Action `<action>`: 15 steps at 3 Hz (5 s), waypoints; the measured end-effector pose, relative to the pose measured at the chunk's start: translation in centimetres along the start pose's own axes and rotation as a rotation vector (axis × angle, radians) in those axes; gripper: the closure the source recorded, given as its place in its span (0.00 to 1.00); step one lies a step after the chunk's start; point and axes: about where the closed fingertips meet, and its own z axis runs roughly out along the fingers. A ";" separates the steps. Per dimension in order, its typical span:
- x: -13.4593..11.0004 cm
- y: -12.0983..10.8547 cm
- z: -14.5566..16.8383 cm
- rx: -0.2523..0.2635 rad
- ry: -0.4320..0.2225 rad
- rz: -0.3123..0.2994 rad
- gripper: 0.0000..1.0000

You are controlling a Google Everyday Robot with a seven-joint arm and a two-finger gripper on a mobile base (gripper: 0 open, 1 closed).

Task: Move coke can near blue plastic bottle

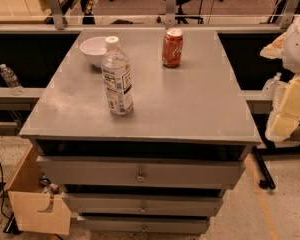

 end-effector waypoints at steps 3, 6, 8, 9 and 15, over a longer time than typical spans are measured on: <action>2.2 -9.1 -0.4 0.118 -0.153 0.095 0.00; 1.1 -17.1 3.6 0.097 -0.332 0.147 0.00; -2.9 -22.6 7.2 0.115 -0.447 0.188 0.00; -6.9 -25.0 9.0 0.100 -0.534 0.217 0.00; -19.3 -25.4 17.0 0.042 -0.579 0.410 0.00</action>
Offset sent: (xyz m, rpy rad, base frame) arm 0.0891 -0.0862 0.0340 0.1620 -0.2222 -0.2109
